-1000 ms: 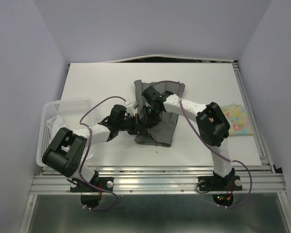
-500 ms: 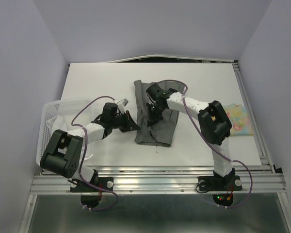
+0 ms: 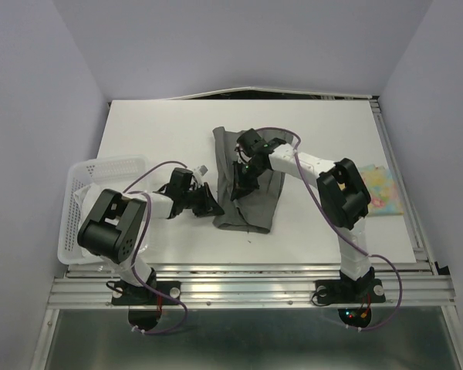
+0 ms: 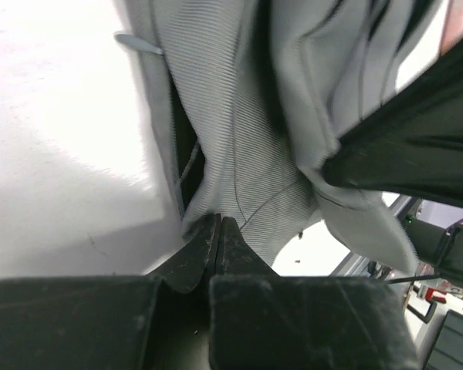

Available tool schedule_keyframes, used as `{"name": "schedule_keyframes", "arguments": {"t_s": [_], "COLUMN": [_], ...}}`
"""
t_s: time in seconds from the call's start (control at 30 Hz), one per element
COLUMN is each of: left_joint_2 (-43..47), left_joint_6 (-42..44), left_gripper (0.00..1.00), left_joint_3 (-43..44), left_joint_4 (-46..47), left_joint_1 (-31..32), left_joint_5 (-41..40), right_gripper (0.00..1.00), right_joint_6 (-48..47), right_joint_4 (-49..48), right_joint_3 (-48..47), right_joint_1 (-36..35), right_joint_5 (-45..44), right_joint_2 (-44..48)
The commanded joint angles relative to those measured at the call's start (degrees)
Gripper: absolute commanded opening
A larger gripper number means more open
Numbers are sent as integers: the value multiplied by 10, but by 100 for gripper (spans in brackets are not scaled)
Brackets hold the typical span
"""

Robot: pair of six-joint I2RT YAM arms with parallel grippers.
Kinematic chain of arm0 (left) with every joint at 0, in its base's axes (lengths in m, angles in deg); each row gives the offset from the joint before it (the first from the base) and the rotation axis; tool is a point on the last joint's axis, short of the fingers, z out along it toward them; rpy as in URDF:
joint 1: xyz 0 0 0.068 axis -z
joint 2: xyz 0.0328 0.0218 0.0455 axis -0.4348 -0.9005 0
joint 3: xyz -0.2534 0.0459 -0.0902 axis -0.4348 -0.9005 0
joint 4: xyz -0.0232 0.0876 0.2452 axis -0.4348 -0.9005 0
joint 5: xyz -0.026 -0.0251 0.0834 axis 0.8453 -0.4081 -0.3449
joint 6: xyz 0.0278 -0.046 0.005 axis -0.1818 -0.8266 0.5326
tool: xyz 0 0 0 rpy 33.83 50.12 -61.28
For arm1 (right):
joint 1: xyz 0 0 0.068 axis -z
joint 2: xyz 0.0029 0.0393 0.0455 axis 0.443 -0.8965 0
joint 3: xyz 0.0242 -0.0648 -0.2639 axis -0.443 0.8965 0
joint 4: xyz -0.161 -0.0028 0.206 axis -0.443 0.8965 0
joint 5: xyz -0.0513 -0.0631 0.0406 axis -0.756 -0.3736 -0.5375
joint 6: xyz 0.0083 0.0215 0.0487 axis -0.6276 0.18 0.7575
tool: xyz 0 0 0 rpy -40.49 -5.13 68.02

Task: Fold and stack the skirts
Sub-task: Fold the skirt

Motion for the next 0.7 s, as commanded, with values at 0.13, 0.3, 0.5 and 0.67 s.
{"name": "schedule_keyframes", "arguments": {"t_s": [0.13, 0.3, 0.5, 0.67], "left_joint_2": [-30, -18, -22, -17], "left_joint_6": [-3, -5, -6, -5], "left_gripper": [0, 0, 0, 0], "left_joint_3": [9, 6, 7, 5], "left_joint_4": [10, 13, 15, 15], "left_joint_1": [5, 12, 16, 16], "left_joint_5": [-7, -6, -6, -7], "right_gripper": [1, 0, 0, 1], "right_joint_6": [51, 72, 100, 127], "right_joint_4": [-46, -57, -73, -103], "right_joint_3": [-19, -25, -18, -23], "right_joint_1": [-3, -3, -3, -3], "right_joint_5": [73, 83, 81, 92], "right_joint_2": [-15, -28, -54, -72]}}
